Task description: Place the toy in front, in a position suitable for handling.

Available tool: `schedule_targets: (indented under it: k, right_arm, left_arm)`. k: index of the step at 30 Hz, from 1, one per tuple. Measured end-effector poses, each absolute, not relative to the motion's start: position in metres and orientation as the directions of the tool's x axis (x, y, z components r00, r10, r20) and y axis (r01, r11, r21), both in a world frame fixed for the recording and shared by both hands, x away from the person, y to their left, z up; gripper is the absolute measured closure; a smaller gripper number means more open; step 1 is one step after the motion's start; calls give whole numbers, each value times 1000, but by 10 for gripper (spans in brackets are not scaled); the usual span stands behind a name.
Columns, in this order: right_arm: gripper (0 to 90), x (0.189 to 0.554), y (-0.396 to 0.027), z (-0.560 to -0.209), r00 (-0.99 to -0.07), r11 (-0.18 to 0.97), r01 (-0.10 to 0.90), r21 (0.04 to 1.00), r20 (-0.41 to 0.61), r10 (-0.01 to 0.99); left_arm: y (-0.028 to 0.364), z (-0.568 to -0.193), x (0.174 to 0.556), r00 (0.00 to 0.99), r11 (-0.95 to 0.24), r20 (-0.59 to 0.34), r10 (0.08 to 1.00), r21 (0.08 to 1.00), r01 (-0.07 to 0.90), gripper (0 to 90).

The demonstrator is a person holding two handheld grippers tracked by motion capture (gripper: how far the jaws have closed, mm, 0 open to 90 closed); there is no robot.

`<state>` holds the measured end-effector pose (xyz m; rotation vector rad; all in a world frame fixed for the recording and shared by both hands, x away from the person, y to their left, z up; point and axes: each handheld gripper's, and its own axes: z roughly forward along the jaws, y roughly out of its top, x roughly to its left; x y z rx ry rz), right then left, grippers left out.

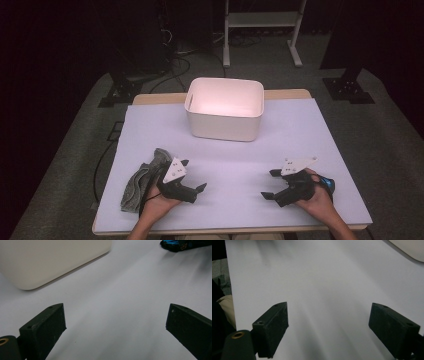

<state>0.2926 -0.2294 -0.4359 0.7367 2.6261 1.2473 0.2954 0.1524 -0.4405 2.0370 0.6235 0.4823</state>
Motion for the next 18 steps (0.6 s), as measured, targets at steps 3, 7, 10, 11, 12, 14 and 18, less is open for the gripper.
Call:
schedule_targets:
  k: [3,7,10,11,12,14,18]
  right_arm:
    - [146,293,-229,-437,-870,539,371,756,81,486]
    - [146,293,-229,-437,-869,542,376,752,84,487]
    - [146,293,-229,-437,-870,540,375,753,85,485]
    - [146,293,-229,-437,-871,543,373,752,82,485]
    - [147,292,-229,-436,-870,536,377,756,90,485]
    - [148,292,-229,-435,-870,531,367,764,79,487]
    - [147,293,-229,-434,-867,522,374,767,90,489]
  left_arm:
    - [152,-441,296,795,-449,87,600,860,244,17]
    - [150,-442,296,802,-463,95,589,854,239,17]
    - [150,-442,295,804,-468,99,586,852,236,18]
    - [150,-442,294,802,-465,99,588,854,235,18]
    - [150,-442,294,801,-463,99,591,854,237,18]
    - [152,-442,294,798,-463,100,594,854,237,18]
    - [153,-441,294,797,-459,99,596,856,237,17]
